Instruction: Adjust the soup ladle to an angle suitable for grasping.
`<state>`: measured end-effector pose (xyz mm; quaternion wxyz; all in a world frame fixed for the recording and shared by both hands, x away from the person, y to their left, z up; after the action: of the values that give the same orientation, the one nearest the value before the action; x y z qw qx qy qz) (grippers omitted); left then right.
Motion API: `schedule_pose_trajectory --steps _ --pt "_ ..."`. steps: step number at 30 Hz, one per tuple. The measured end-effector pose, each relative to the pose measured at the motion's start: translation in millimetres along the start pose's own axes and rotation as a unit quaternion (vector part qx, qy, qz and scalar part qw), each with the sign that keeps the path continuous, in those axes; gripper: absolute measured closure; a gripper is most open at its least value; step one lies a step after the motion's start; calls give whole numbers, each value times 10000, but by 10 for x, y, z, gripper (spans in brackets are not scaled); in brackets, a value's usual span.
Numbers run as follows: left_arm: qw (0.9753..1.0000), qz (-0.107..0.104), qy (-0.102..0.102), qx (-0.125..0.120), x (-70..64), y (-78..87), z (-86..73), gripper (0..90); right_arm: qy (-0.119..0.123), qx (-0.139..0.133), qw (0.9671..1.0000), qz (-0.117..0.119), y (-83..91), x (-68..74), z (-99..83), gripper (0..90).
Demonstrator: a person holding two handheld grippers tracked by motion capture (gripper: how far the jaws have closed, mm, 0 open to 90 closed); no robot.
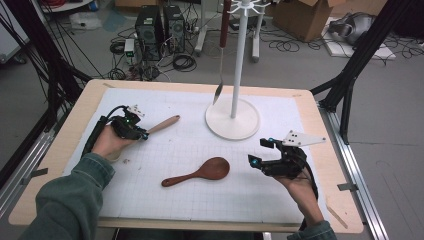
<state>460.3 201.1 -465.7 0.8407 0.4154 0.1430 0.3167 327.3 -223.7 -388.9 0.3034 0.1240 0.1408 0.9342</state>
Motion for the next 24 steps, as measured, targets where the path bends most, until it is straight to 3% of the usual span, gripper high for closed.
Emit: schedule_pose_trajectory --steps 24 --pt "9987 -276 -105 -406 -121 185 98 767 65 82 9999 8 -73 12 -20 212"
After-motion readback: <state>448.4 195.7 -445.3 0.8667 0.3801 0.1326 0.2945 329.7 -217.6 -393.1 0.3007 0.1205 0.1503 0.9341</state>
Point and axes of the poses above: each handheld gripper's, and its own axes: y roughly backward along the jaws, z roughly out of its top, x roughly to its left, the point moved 6 cm from there along -y, roughly forward along the jaws, and after that the axes turned 3 degrees about -x, right-handed, at the moved point
